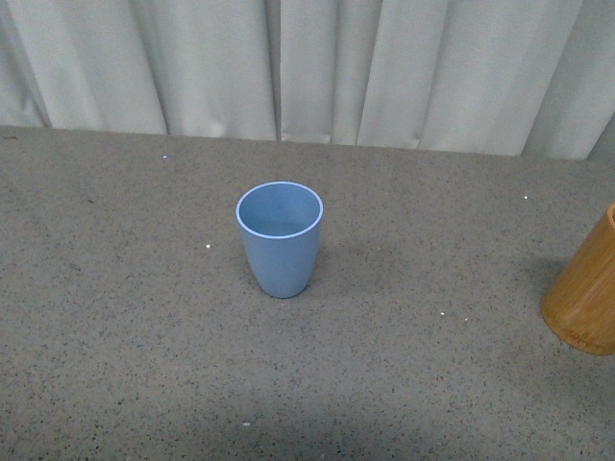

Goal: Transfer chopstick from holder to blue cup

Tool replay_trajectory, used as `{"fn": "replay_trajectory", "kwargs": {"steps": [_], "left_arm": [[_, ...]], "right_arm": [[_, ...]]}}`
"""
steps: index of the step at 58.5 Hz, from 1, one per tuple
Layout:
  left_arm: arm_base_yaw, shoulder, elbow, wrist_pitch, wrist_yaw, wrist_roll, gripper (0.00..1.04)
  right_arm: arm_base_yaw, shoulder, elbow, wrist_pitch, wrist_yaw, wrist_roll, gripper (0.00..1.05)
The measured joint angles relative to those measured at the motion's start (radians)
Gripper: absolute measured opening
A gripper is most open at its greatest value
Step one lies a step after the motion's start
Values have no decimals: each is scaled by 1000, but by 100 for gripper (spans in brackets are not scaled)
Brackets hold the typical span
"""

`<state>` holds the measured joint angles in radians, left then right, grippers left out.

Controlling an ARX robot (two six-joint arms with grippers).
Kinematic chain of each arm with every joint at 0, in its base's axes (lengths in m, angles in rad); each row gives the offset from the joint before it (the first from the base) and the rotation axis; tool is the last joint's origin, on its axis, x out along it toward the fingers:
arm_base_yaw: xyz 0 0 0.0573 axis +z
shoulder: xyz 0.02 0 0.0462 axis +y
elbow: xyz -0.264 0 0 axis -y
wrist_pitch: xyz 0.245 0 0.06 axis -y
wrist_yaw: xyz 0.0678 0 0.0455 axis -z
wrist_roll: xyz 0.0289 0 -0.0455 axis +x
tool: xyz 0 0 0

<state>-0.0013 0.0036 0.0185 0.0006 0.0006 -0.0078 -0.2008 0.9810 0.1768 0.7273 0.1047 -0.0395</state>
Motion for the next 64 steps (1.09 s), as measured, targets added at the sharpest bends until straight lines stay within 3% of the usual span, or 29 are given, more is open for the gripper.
{"fn": "replay_trajectory", "kwargs": {"steps": [5, 18, 35, 64], "left_arm": [[0, 0, 0, 0, -1, 2, 100], [0, 0, 0, 0, 0, 2, 98], [0, 0, 0, 0, 0, 2, 98], [0, 0, 0, 0, 0, 3, 98]], "right_arm": [[-19, 217, 85, 37, -2, 29, 95], [-22, 480, 229, -10, 27, 132, 95], [92, 613, 357, -23, 77, 172, 95], [132, 800, 465, 3, 129, 222, 95]]}}
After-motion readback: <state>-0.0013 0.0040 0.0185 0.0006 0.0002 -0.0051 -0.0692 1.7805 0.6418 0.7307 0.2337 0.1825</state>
